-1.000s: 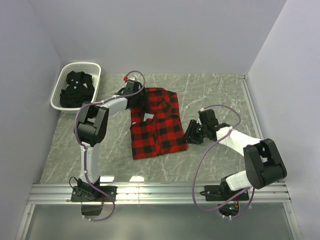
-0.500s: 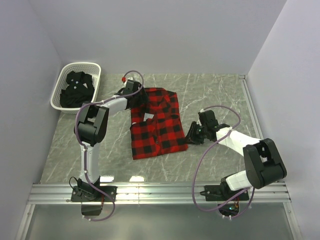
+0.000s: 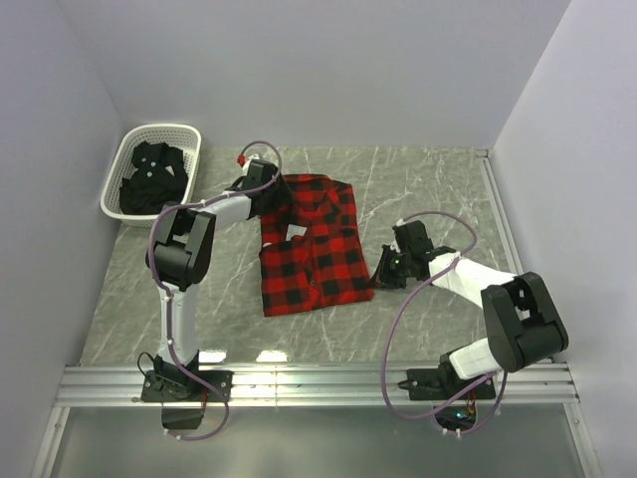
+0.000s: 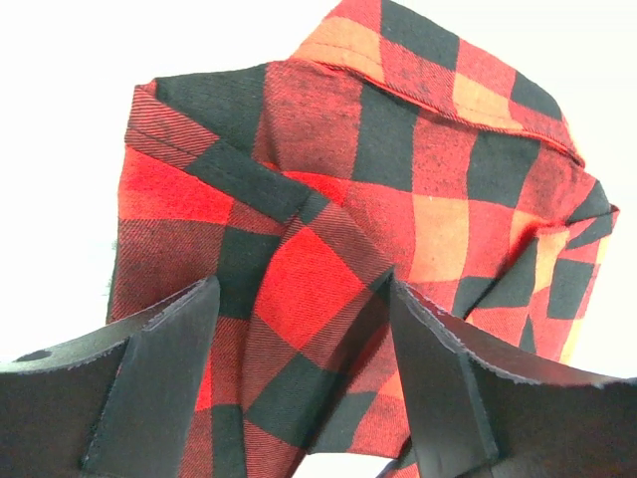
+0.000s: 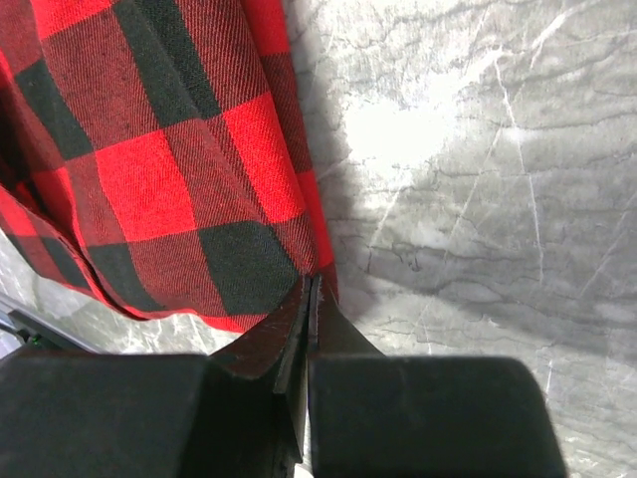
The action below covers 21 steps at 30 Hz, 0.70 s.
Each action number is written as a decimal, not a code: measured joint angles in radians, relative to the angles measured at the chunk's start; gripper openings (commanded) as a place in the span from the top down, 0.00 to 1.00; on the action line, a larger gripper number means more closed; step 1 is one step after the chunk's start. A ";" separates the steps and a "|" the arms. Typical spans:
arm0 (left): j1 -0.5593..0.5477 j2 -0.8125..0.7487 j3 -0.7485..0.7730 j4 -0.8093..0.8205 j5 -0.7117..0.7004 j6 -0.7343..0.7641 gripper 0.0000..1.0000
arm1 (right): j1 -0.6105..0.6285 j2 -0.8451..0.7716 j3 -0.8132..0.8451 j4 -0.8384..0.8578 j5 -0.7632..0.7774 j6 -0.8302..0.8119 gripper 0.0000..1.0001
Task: Fold and stack the long sleeve shirts
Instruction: Fold the shirt
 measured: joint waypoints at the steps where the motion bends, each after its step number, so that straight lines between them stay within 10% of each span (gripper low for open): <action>1: 0.002 0.000 -0.003 0.004 0.000 -0.004 0.24 | 0.000 0.000 0.000 -0.003 0.000 -0.002 1.00; 12: 0.022 0.000 -0.008 0.019 0.001 -0.050 0.25 | 0.001 -0.054 -0.029 -0.058 0.010 -0.023 1.00; 21: 0.027 -0.002 -0.008 0.025 0.021 -0.060 0.15 | 0.002 -0.055 -0.030 -0.083 0.015 -0.042 0.62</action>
